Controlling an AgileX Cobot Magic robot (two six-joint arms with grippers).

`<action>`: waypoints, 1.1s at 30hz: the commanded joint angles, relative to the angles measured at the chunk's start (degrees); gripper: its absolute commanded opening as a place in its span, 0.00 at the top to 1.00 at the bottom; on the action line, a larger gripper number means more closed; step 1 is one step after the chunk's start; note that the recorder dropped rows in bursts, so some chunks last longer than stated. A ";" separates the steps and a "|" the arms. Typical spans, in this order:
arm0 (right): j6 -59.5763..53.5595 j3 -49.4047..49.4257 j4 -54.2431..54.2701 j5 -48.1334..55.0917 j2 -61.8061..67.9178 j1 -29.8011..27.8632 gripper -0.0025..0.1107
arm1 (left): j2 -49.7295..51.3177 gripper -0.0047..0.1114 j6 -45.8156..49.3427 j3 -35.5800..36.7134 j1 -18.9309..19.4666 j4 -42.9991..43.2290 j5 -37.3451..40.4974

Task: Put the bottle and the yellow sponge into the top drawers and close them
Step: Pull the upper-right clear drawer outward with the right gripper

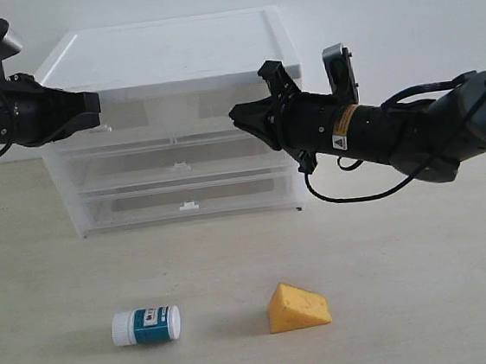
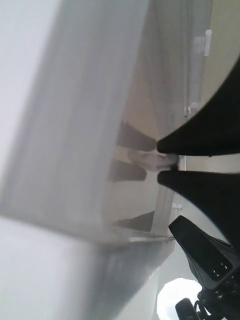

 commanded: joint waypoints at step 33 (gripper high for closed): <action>1.90 10.42 -11.94 -12.14 -9.16 0.60 0.98 | 1.96 0.93 0.33 -1.94 -0.07 -1.18 -1.45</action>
